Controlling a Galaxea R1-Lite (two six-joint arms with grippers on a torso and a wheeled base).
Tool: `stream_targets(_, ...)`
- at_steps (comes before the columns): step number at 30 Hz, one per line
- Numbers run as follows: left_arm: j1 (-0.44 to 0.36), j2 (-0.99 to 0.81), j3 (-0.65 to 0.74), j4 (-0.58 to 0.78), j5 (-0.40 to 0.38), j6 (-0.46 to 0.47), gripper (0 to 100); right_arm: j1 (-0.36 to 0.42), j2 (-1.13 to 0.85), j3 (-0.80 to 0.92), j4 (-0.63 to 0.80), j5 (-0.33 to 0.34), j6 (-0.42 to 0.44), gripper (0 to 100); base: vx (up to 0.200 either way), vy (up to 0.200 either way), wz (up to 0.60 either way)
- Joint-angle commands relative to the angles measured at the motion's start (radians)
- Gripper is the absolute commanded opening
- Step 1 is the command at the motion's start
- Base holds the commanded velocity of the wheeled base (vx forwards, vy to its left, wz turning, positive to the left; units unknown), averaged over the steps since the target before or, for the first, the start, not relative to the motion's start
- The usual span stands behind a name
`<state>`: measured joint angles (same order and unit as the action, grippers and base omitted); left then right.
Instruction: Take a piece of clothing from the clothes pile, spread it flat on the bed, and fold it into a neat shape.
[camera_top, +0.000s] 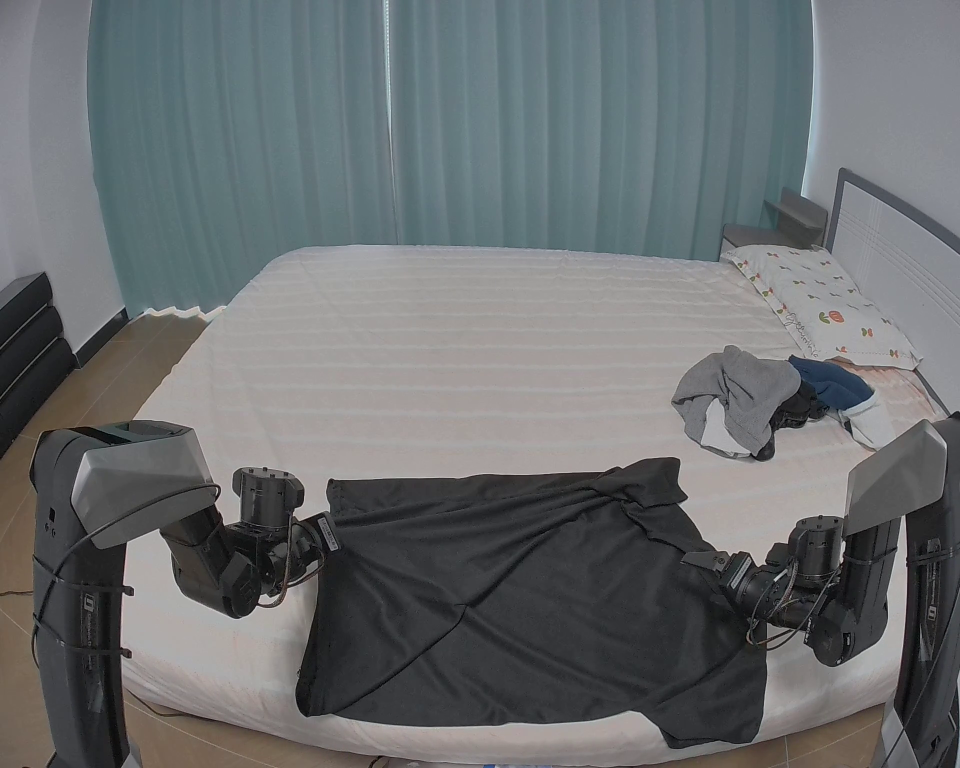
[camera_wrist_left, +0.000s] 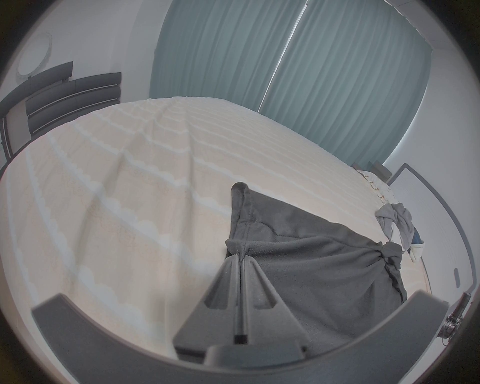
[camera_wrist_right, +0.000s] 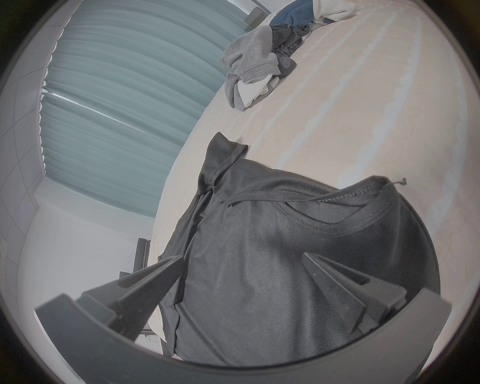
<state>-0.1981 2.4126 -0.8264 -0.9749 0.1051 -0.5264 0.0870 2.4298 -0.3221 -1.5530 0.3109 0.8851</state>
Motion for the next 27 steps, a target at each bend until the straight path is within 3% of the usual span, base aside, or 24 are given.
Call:
stream_targets(1, 0.006, 0.002, -0.01, -0.004, -0.001, -0.004, 0, 0.0, 0.002, 0.0, -0.016, 0.001, 0.0, 100, 0.0, 0.0, 0.0)
stream_targets(12, 0.023, 0.066, -0.065, -0.14, 0.005, -0.034, 0, 0.002, 0.003, 0.0, -0.018, 0.001, 0.0, 100, 0.0, 0.0, 0.0)
stream_targets(27, 0.034, 0.102, -0.125, -0.194, 0.041, -0.063, 0, 0.002, 0.003, 0.0, -0.018, 0.001, 0.0, 100, 0.0, 0.0, 0.0)
